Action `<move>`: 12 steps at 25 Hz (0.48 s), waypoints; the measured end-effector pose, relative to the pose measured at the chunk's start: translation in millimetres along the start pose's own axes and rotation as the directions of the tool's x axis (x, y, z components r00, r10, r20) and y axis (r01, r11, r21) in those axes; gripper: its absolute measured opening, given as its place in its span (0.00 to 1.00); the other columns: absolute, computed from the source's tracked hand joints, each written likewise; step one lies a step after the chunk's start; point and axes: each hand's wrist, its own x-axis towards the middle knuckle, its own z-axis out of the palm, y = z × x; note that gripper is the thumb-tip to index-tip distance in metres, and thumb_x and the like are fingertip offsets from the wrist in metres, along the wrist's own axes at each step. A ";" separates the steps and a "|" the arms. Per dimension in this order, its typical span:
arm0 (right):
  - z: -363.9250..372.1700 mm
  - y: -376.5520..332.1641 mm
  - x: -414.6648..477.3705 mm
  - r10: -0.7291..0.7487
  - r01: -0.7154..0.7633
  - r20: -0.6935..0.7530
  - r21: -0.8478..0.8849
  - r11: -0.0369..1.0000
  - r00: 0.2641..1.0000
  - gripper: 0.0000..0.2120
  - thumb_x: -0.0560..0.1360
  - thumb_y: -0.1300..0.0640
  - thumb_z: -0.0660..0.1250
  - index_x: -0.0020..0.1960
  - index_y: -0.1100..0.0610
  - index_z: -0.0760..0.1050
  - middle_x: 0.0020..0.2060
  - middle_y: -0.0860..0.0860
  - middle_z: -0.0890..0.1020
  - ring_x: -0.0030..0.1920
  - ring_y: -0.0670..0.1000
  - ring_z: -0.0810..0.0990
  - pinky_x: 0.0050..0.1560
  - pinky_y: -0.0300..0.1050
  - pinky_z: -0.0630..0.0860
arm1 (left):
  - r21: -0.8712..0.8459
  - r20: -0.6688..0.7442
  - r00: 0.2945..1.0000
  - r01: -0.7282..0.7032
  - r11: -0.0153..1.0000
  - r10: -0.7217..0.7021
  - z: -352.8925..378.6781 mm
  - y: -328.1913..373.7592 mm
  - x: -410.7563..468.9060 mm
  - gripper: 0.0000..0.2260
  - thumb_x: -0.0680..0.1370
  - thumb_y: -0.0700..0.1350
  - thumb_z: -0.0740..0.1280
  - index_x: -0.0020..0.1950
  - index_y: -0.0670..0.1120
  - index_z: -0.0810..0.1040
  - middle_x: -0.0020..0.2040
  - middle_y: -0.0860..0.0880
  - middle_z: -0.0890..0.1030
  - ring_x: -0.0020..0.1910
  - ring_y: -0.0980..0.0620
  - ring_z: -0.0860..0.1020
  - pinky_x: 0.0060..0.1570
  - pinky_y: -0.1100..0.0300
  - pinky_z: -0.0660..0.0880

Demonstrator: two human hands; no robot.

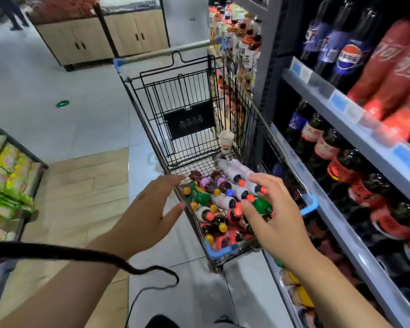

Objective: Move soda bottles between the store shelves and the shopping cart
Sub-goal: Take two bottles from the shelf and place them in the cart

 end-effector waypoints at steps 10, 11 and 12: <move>128.0 122.0 91.3 0.393 -0.406 -0.193 -0.027 0.914 0.899 0.19 0.75 0.50 0.70 0.64 0.47 0.72 0.61 0.42 0.76 0.64 0.30 0.70 0.60 0.22 0.64 | -0.039 0.365 0.927 -0.078 0.996 0.087 102.1 -148.6 234.6 0.28 0.80 0.51 0.67 0.78 0.56 0.60 0.76 0.50 0.65 0.71 0.51 0.68 0.71 0.50 0.68; 141.0 138.4 101.1 0.441 -0.458 -0.226 -0.025 0.889 0.868 0.19 0.74 0.50 0.71 0.64 0.47 0.72 0.60 0.40 0.75 0.63 0.31 0.71 0.61 0.23 0.64 | 0.029 0.440 0.894 -0.107 0.994 0.083 117.2 -165.0 260.3 0.29 0.80 0.51 0.67 0.78 0.54 0.59 0.76 0.48 0.65 0.72 0.48 0.68 0.71 0.49 0.69; 152.8 153.3 108.6 0.477 -0.501 -0.260 -0.031 0.865 0.839 0.20 0.74 0.51 0.73 0.63 0.48 0.73 0.59 0.41 0.76 0.61 0.33 0.73 0.62 0.23 0.63 | 0.107 0.521 0.850 -0.150 0.983 0.073 131.0 -180.8 282.0 0.31 0.79 0.52 0.67 0.79 0.52 0.58 0.76 0.47 0.64 0.73 0.45 0.67 0.71 0.47 0.68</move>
